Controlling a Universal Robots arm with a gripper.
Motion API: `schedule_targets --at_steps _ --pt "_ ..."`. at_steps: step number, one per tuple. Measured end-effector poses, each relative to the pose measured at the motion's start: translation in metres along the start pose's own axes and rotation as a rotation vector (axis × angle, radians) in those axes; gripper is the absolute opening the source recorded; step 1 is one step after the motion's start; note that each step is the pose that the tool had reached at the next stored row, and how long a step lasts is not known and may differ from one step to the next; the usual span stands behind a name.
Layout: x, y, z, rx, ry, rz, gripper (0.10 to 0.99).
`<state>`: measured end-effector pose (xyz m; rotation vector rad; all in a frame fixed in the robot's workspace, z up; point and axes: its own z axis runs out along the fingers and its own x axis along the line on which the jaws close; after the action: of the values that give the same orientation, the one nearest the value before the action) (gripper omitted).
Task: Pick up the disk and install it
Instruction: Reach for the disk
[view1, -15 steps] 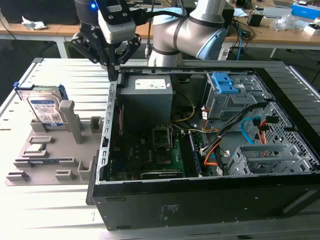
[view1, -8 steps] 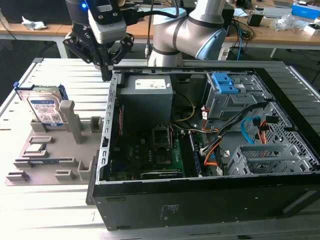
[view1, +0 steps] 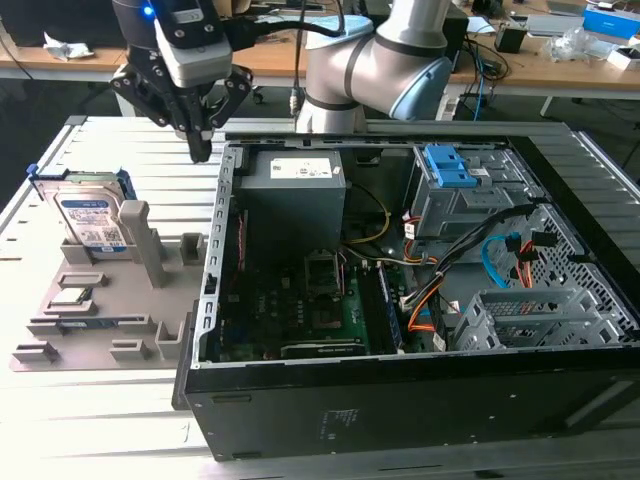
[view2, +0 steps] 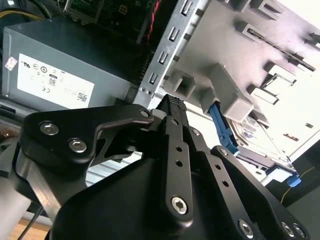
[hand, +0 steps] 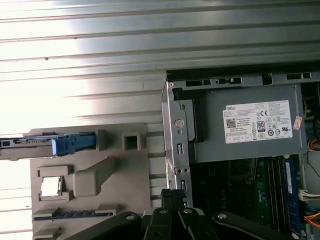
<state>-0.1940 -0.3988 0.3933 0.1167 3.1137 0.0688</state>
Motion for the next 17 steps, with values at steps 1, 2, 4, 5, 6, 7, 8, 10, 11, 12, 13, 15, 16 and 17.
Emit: schedule_targets --at_steps 1,2,4,5,6,7,8,10,11,12,13,15,16,17 --pt "0.0027 -0.0002 -0.0001 0.0 0.0 0.0 0.106" --pt "0.0048 -0.0004 -0.0001 0.0 -0.0001 0.0 0.106" --pt "0.0097 -0.0007 -0.0003 0.0 0.0 0.0 0.106" --pt "0.0109 -0.0008 -0.0003 0.0 0.0 0.0 0.106" --pt "0.0136 -0.001 -0.0004 0.0 0.0 0.0 0.106" --pt "0.0171 -0.0013 -0.0004 0.0 -0.0001 0.0 0.106" --pt "0.0202 -0.0015 -0.0005 0.0 -0.0001 0.0 0.106" --pt "0.0264 -0.002 -0.0007 0.0 0.0 0.0 0.106" --pt "0.0287 -0.0021 -0.0008 0.0 0.0 0.0 0.106" --pt "0.0311 -0.0023 -0.0008 0.0 0.0 0.0 0.106" --pt "0.0339 -0.0025 -0.0009 0.0 -0.0001 0.0 0.106" --pt "0.0398 -0.003 -0.0011 0.0 0.0 0.0 0.106" --pt "0.0414 -0.0031 -0.0011 0.0 0.0 0.0 0.106" --pt "0.043 -0.0032 -0.0011 0.0 0.0 0.0 0.106"
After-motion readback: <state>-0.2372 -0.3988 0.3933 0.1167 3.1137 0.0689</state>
